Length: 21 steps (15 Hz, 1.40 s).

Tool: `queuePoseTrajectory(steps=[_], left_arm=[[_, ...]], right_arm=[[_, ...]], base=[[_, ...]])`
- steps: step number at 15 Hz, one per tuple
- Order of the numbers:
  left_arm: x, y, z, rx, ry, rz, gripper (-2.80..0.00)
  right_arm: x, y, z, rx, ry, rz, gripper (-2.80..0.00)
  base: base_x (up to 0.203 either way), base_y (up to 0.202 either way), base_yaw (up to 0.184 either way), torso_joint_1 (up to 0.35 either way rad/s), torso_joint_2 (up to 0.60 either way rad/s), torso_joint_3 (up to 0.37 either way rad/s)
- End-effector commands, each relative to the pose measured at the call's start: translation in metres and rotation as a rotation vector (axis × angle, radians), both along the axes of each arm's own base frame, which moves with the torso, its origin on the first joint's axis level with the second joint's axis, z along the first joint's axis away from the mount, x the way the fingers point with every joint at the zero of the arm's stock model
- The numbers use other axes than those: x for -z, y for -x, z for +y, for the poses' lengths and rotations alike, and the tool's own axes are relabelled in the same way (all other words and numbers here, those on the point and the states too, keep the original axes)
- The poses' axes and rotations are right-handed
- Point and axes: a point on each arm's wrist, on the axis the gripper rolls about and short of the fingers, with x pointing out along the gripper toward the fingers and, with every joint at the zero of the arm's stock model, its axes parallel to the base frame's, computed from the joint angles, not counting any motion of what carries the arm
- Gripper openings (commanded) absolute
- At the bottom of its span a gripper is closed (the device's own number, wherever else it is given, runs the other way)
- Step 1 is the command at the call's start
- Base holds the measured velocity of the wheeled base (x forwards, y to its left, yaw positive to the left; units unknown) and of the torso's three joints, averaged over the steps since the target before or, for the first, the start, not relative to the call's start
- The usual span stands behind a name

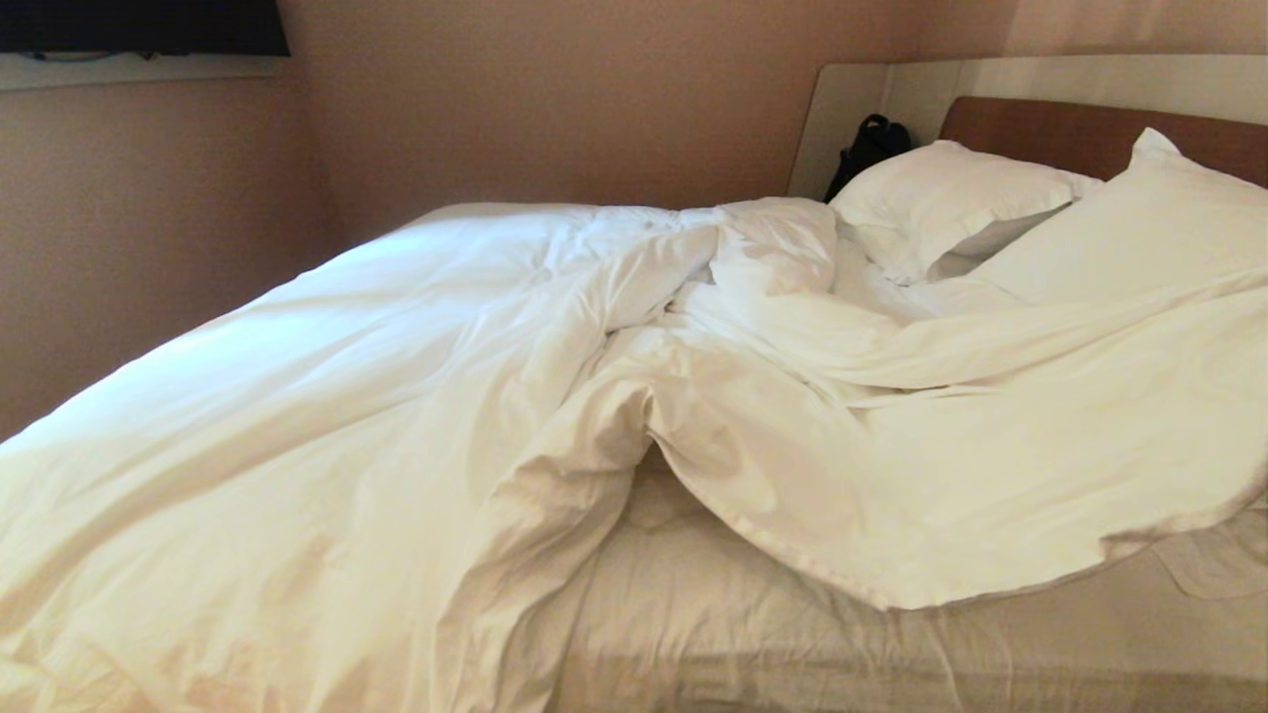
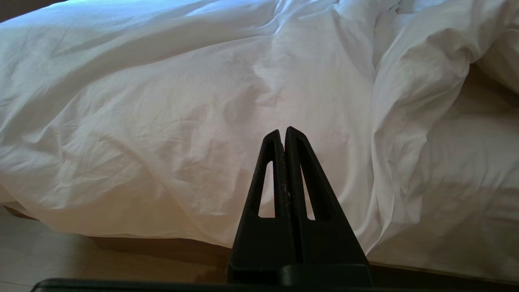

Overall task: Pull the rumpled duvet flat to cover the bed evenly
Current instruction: Flatten the corners of the folded blanket

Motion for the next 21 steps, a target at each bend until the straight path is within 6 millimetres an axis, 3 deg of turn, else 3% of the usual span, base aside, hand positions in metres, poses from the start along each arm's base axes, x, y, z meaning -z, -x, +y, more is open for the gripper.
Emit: queuePoseTrajectory(steps=[1, 6, 8, 13, 14, 21], left_arm=[[0.000, 0.000, 0.000, -0.001, 0.001, 0.000, -2.80], [0.000, 0.000, 0.000, -0.001, 0.001, 0.000, -2.80], [0.000, 0.000, 0.000, -0.001, 0.001, 0.000, -2.80], [0.000, 0.000, 0.000, -0.001, 0.001, 0.000, -2.80], [0.000, 0.000, 0.000, -0.001, 0.001, 0.000, -2.80], [0.000, 0.000, 0.000, -0.001, 0.001, 0.000, -2.80]], right_arm=[[0.006, -0.008, -0.005, 0.010, -0.009, 0.028, 0.00], [0.018, -0.010, -0.004, -0.043, -0.028, 0.089, 0.00], [0.019, -0.008, 0.000, -0.173, -0.057, 0.087, 0.00], [0.026, -0.030, 0.015, -0.371, -0.099, 0.121, 0.00], [0.025, -0.033, 0.019, -0.393, -0.098, 0.119, -2.80], [0.017, -0.066, 0.057, -0.559, -0.097, 0.113, -2.80]], base=[[0.000, 0.000, 0.000, 0.000, 0.00, 0.000], [0.000, 0.000, 0.000, 0.000, 0.00, 0.000], [0.000, 0.000, 0.000, 0.000, 0.00, 0.000], [0.000, 0.000, 0.000, 0.000, 0.00, 0.000], [0.000, 0.000, 0.000, 0.000, 0.00, 0.000], [0.000, 0.000, 0.000, 0.000, 0.00, 0.000]])
